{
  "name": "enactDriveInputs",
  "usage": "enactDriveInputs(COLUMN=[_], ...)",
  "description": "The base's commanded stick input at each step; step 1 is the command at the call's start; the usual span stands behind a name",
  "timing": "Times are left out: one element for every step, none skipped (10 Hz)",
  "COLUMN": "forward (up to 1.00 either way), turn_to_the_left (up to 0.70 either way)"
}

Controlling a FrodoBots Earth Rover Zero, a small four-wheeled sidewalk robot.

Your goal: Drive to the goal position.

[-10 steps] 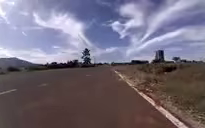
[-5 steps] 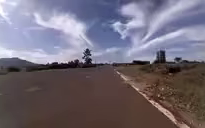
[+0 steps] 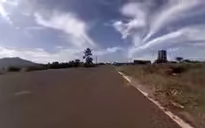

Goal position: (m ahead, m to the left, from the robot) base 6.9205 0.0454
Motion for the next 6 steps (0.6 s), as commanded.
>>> enactDriveInputs(forward=[1.0, 1.0, 1.0, 1.0, 1.0, 1.0], turn_to_the_left=[0.0, 0.0, 0.0, 0.0, 0.0, 0.0])
